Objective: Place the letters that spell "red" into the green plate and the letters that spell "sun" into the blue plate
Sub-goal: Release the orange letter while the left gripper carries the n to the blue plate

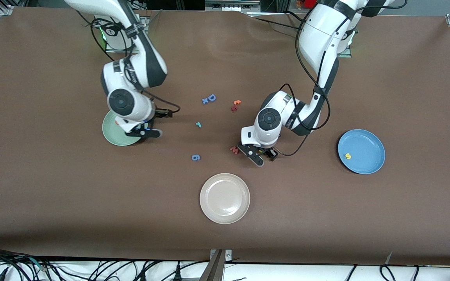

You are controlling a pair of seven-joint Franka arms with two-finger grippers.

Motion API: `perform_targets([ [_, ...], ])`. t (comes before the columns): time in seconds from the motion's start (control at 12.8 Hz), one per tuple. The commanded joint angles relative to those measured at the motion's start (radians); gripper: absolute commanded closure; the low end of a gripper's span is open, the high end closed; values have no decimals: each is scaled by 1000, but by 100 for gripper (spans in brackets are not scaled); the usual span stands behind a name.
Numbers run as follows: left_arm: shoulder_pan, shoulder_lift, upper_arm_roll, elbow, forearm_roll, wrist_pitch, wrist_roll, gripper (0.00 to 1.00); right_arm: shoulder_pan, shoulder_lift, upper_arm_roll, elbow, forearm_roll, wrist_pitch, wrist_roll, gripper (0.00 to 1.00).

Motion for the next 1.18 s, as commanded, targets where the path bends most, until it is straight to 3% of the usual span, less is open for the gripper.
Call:
perform_targets([
  [0.0,45,-16,14,-7,25,8,89,76,-1,79,15,123,15,-29,-19,0],
  [0.24,125,-51,23,-9,19,-23,210,76,7,150,15,237,15,-40,-27,0],
  [0.31,146,-62,46,-9,-35,-44,285,77,10,158,17,243,15,-34,-32,0],
  [0.63,186,-73,221,-14,-298,-135,725,77,107,230,40,249,13,154,-16,3],
  [0.86,209,-74,285,-17,-336,-224,799,76,154,248,42,234,13,189,126,46],
  [1.1,231,-86,327,-43,-336,-255,844,76,161,247,42,196,10,192,126,47],
])
